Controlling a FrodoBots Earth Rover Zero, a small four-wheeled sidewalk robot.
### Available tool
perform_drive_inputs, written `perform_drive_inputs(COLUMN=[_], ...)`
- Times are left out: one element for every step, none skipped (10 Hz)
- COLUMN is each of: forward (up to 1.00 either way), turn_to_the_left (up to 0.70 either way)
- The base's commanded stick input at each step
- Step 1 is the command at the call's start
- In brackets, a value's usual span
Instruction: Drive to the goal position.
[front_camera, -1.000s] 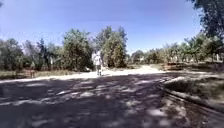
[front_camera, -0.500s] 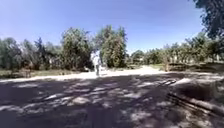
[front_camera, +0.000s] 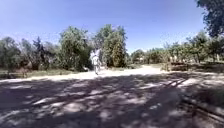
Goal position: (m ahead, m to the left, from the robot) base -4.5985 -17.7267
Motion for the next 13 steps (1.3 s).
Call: perform_drive_inputs(forward=[0.85,0.85,0.85,0.85,0.85,0.85,0.85,0.85,0.85,0.85,0.85,0.85,0.85], turn_to_the_left=[0.00,0.00,0.00,0.00,0.00,-0.18,-0.32,-0.34,-0.34,-0.34,-0.34,-0.34,-0.34])
